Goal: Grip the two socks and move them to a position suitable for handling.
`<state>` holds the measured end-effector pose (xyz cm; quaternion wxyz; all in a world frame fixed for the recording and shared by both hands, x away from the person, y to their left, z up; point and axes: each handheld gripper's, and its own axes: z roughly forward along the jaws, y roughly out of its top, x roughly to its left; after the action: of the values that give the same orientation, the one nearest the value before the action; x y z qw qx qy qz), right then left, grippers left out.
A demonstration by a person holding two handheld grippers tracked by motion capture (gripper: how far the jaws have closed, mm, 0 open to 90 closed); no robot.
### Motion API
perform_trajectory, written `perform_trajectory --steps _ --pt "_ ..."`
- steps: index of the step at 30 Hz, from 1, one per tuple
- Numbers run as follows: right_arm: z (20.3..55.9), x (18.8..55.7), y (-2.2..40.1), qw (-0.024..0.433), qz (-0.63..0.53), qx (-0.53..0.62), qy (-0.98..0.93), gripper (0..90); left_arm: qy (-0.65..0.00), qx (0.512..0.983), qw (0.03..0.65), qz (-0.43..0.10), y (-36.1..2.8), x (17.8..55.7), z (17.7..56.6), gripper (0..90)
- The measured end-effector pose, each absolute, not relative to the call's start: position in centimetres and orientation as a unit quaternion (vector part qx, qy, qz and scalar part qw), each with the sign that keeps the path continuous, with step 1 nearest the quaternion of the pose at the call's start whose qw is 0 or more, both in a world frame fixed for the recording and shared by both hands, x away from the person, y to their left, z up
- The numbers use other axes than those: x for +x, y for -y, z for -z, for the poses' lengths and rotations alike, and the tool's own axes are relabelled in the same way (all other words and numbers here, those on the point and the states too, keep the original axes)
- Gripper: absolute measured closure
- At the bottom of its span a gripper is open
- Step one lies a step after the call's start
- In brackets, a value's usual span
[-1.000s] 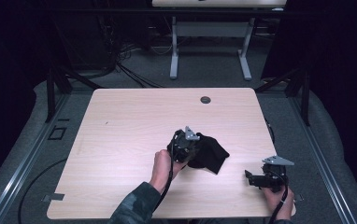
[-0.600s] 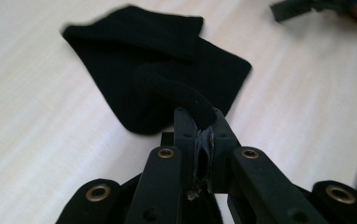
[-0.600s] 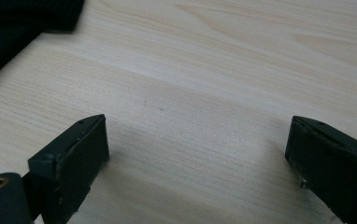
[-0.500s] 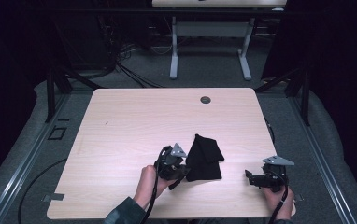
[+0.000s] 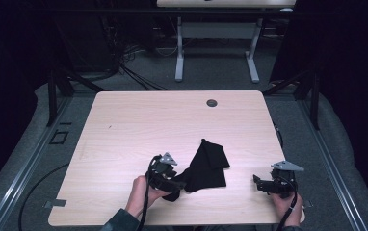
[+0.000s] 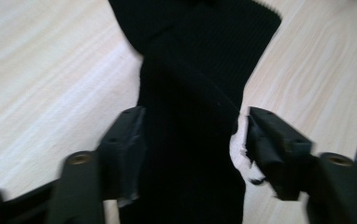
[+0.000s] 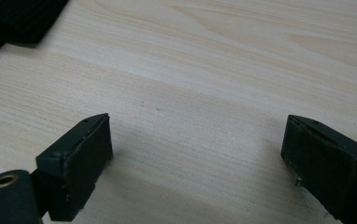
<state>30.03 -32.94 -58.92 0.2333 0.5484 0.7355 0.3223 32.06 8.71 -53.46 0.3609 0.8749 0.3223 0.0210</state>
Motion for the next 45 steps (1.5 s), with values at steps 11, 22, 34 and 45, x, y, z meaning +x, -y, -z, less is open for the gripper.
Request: perform_trajectory --steps 11,22,34,45 --pt "57.9 29.3 32.1 0.201 -0.339 0.524 -0.755 19.5 -0.384 0.838 0.382 -0.073 -15.4 28.7 53.4 19.4" --pt "55.5 29.0 22.7 0.161 -0.353 0.352 -0.852 45.4 -0.38 0.847 0.365 -0.071 -13.0 27.0 56.0 22.6" --pt "57.6 29.7 21.3 0.128 -0.34 0.364 -0.858 69.9 -0.327 0.876 0.343 -0.093 -9.8 26.2 57.1 56.3" --pt "57.5 29.7 22.0 0.127 -0.355 0.385 -0.842 85.8 -0.315 0.877 0.344 -0.113 -10.8 26.6 57.0 85.9"
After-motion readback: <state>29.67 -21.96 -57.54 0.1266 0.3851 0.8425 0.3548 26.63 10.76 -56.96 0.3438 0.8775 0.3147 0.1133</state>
